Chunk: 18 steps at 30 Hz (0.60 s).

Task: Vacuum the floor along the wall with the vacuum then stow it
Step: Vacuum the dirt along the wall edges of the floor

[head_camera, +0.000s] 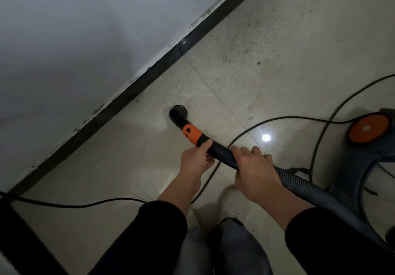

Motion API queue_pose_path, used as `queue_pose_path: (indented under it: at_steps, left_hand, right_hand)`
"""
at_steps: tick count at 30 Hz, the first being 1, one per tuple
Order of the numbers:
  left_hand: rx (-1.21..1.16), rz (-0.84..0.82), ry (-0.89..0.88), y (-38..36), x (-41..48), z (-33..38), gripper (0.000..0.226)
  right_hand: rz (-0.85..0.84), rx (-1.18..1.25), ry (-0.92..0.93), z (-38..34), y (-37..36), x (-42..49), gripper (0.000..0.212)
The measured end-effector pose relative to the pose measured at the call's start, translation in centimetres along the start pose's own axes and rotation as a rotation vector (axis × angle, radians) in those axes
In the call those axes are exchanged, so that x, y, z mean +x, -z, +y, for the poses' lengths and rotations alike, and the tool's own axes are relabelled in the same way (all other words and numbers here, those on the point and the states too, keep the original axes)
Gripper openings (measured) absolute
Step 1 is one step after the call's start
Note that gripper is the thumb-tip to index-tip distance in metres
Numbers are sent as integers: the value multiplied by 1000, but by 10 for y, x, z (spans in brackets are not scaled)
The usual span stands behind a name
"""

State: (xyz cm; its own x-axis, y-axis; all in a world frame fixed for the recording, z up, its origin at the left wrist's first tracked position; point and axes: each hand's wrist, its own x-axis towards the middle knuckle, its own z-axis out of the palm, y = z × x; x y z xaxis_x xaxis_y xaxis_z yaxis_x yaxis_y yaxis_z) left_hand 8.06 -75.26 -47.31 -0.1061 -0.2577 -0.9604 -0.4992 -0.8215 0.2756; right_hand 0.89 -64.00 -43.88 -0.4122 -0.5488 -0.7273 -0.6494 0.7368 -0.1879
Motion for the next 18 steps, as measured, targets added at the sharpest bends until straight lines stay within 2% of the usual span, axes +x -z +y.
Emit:
queue_pose_path:
  at_steps: [18]
  left_hand:
    - [108,-29,-12,-57,-14,-6,13]
  right_hand:
    - [20,52,-48,54,7,-11,49]
